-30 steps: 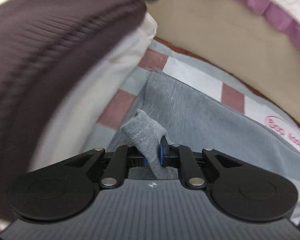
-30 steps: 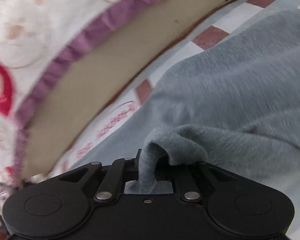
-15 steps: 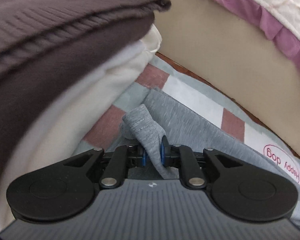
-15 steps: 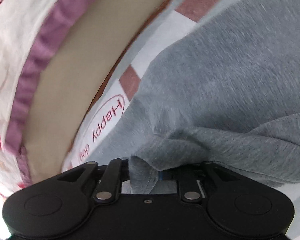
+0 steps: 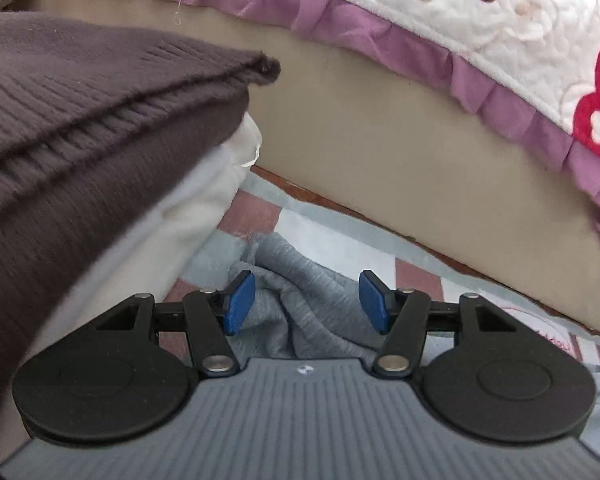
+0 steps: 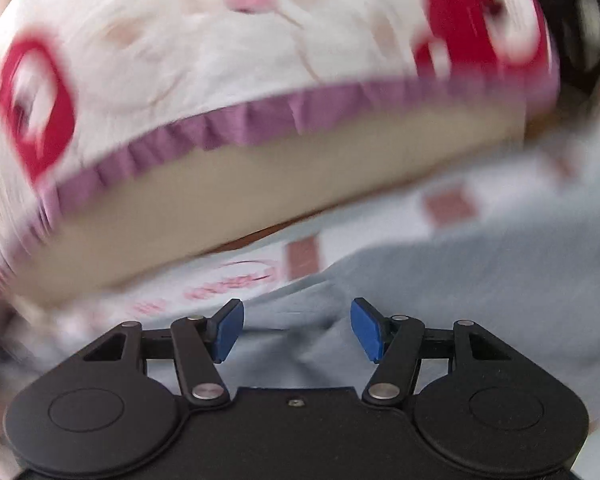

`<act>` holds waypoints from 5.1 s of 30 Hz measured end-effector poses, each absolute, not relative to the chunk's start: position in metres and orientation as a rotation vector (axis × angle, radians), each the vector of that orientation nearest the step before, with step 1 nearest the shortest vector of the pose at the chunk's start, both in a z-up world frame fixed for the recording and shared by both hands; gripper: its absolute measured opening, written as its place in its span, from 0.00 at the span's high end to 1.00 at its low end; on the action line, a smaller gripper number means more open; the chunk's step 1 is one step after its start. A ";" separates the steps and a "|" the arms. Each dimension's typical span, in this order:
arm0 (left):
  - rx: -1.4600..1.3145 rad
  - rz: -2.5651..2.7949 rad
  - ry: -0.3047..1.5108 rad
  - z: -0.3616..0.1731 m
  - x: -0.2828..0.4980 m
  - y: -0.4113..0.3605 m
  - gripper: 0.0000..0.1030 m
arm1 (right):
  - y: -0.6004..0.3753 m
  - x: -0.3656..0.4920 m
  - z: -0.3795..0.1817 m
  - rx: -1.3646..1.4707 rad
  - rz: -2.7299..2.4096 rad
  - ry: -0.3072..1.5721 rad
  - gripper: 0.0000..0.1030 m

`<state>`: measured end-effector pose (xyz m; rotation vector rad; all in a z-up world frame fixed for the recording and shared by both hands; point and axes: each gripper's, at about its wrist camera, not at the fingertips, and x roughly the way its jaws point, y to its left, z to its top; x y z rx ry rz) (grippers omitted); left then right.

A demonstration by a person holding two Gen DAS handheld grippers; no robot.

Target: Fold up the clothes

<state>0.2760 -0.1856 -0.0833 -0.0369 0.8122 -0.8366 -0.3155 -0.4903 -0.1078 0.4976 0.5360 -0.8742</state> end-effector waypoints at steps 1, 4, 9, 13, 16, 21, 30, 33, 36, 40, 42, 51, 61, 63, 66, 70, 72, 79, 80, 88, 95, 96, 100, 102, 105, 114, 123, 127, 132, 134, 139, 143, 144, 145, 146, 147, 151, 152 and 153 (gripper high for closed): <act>-0.025 -0.839 0.811 -0.084 0.277 -0.186 0.45 | -0.482 -0.311 -0.110 0.389 -0.887 0.589 0.37; 0.015 -0.856 0.807 -0.088 0.269 -0.181 0.45 | -0.470 -0.289 -0.127 0.137 -0.916 0.779 0.37; -0.010 -0.921 0.817 -0.080 0.270 -0.178 0.44 | -0.488 -0.262 -0.152 0.071 -0.959 0.872 0.37; -0.031 -0.895 0.840 -0.080 0.272 -0.176 0.44 | -0.513 -0.255 -0.165 0.130 -1.011 0.840 0.34; -0.051 -0.889 0.838 -0.081 0.276 -0.172 0.41 | -0.521 -0.253 -0.166 0.167 -0.975 0.770 0.42; -0.061 -0.819 0.705 -0.080 0.265 -0.167 0.41 | -0.520 -0.251 -0.159 0.163 -0.940 0.689 0.80; 0.036 -0.858 0.730 -0.091 0.265 -0.183 0.41 | -0.548 -0.232 -0.146 0.191 -1.029 0.759 0.81; 0.142 -0.819 0.746 -0.100 0.264 -0.190 0.41 | -0.564 -0.225 -0.161 0.292 -1.066 0.805 0.80; 0.148 -0.802 0.746 -0.099 0.268 -0.187 0.41 | -0.572 -0.225 -0.170 0.388 -1.101 0.813 0.80; 0.048 -0.857 0.797 -0.102 0.280 -0.181 0.32 | -0.580 -0.226 -0.174 0.436 -1.087 0.834 0.79; 0.055 -0.860 0.792 -0.104 0.279 -0.183 0.32 | -0.580 -0.228 -0.174 0.458 -1.077 0.828 0.79; 0.265 -0.868 0.648 -0.107 0.259 -0.213 0.90 | -0.577 -0.239 -0.176 0.448 -0.998 0.780 0.78; 0.254 -0.731 0.587 -0.100 0.273 -0.238 0.80 | -0.608 -0.297 -0.181 0.834 -0.837 0.532 0.79; 0.279 -0.667 0.621 -0.111 0.277 -0.244 0.69 | -0.614 -0.295 -0.182 0.891 -0.847 0.541 0.79; 0.261 -0.649 0.621 -0.100 0.276 -0.236 0.66 | -0.614 -0.284 -0.174 0.891 -0.886 0.582 0.78; 0.184 -0.771 0.595 -0.067 0.263 -0.219 0.60 | -0.610 -0.268 -0.168 0.809 -0.954 0.654 0.77; 0.140 -0.921 0.648 -0.064 0.254 -0.225 0.60 | -0.608 -0.258 -0.169 0.740 -0.968 0.721 0.77; 0.217 -1.201 0.869 -0.098 0.215 -0.266 0.60 | -0.600 -0.259 -0.160 0.757 -1.017 0.736 0.63; 0.269 -1.164 0.856 -0.106 0.210 -0.272 0.60 | -0.596 -0.263 -0.156 0.750 -1.013 0.734 0.60; 0.694 -0.661 0.507 -0.112 0.183 -0.281 0.51 | -0.550 -0.366 -0.130 0.882 -1.126 0.416 0.34; -0.069 -0.789 1.047 -0.102 0.225 -0.193 0.51 | -0.463 -0.379 -0.158 0.945 -0.994 0.387 0.34; -0.143 -0.793 1.092 -0.109 0.222 -0.181 0.50 | -0.460 -0.374 -0.170 0.971 -0.960 0.403 0.34; -0.385 -0.781 1.252 -0.139 0.214 -0.141 0.49 | -0.461 -0.357 -0.197 1.009 -0.965 0.397 0.34; -0.417 -0.754 1.281 -0.145 0.214 -0.139 0.48 | -0.463 -0.354 -0.192 0.975 -1.027 0.372 0.34; -0.476 -0.736 1.288 -0.151 0.219 -0.140 0.41 | -0.472 -0.362 -0.194 0.996 -1.104 0.349 0.34; -0.818 -0.686 1.123 -0.181 0.236 -0.144 0.47 | -0.473 -0.399 -0.211 1.138 -1.134 0.072 0.35; -0.345 -0.708 0.814 -0.122 0.221 -0.174 0.86 | -0.483 -0.394 -0.206 1.004 -1.244 0.124 0.62; -0.210 -0.658 0.840 -0.136 0.222 -0.179 0.86 | -0.479 -0.395 -0.198 0.908 -1.253 0.215 0.68; -0.174 -0.644 0.889 -0.149 0.225 -0.179 0.82 | -0.483 -0.418 -0.193 1.018 -1.243 0.209 0.59; -0.142 -0.625 0.900 -0.145 0.223 -0.181 0.78 | -0.479 -0.437 -0.191 1.081 -1.240 0.149 0.51; -0.055 -0.454 0.981 -0.122 0.210 -0.178 0.37 | -0.453 -0.491 -0.183 1.155 -1.241 0.022 0.32; 0.064 -0.550 0.883 -0.091 0.170 -0.182 0.37 | -0.434 -0.518 -0.190 1.162 -1.249 -0.048 0.31; 0.073 -0.615 0.860 -0.086 0.159 -0.188 0.37 | -0.432 -0.526 -0.196 1.179 -1.273 -0.072 0.31; 0.085 -0.692 0.843 -0.082 0.146 -0.196 0.37 | -0.432 -0.534 -0.203 1.199 -1.290 -0.096 0.31; 0.093 -0.760 0.835 -0.080 0.134 -0.206 0.37 | -0.434 -0.542 -0.209 1.224 -1.310 -0.122 0.31; 0.099 -0.829 0.833 -0.081 0.120 -0.218 0.37 | -0.437 -0.550 -0.215 1.250 -1.332 -0.149 0.31; 0.138 -1.090 0.867 -0.088 0.053 -0.264 0.37 | -0.449 -0.563 -0.222 1.318 -1.329 -0.251 0.31; 0.165 -1.136 0.869 -0.087 0.035 -0.274 0.37 | -0.452 -0.565 -0.222 1.330 -1.323 -0.274 0.31; 0.194 -1.180 0.868 -0.085 0.018 -0.283 0.37 | -0.453 -0.563 -0.219 1.319 -1.312 -0.273 0.31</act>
